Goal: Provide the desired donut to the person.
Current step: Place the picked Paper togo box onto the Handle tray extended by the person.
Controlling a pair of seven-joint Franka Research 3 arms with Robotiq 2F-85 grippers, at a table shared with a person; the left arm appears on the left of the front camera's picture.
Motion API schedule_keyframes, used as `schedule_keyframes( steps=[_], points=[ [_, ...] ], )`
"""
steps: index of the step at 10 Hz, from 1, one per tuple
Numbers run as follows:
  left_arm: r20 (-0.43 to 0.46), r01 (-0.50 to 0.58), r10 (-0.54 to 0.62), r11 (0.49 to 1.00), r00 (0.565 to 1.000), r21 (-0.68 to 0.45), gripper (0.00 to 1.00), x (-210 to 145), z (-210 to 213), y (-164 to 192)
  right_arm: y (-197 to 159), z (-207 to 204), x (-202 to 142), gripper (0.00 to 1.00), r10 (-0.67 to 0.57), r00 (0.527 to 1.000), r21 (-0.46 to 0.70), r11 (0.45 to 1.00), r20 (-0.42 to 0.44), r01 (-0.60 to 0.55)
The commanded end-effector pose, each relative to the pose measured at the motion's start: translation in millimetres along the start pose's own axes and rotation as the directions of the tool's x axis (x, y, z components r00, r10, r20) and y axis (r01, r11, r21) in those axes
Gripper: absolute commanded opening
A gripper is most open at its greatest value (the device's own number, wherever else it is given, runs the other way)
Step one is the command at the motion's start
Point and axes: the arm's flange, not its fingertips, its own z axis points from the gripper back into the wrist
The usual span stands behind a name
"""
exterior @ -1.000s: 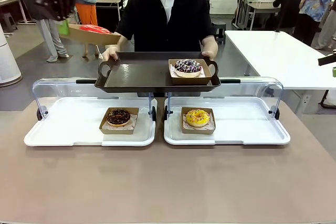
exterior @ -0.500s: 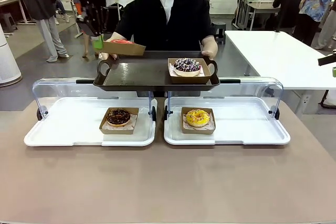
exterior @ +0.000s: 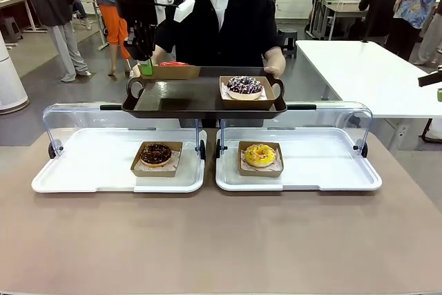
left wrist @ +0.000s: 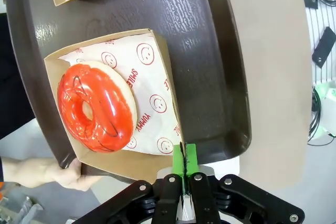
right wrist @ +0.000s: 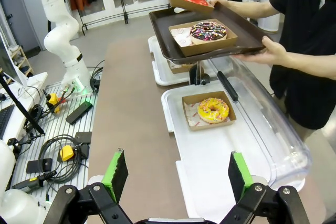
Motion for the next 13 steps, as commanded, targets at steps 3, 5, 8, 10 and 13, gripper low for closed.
schedule_keyframes(
  steps=[3, 5, 8, 10, 13],
  points=[
    [-0.011, -0.056, 0.056, 0.997, 0.998, -0.043, 0.01, 0, -15, 15, 1, -1, 1, 1.0, -0.012, 1.0, 0.003, 1.0, 0.008, 0.012],
    [0.001, -0.068, 0.068, 0.995, 0.998, -0.078, 0.01, -6, -19, 23, 1, -1, 1, 1.0, -0.012, 1.0, 0.003, 1.0, 0.008, 0.012],
    [0.01, -0.091, 0.092, 0.992, 0.996, -0.093, 0.01, -14, -29, 34, 1, -1, 1, 1.0, -0.012, 1.0, 0.003, 1.0, 0.008, 0.012],
    [0.025, -0.07, 0.073, 0.992, 0.997, -0.104, 0.01, -17, -33, 39, 1, -1, 1, 1.0, -0.012, 1.0, 0.003, 1.0, 0.008, 0.012],
    [0.046, -0.033, 0.04, 0.988, 0.998, -0.151, 0.01, -19, -38, 42, 1, -1, 1, 1.0, -0.012, 1.0, 0.003, 1.0, 0.008, 0.012]
  ],
)
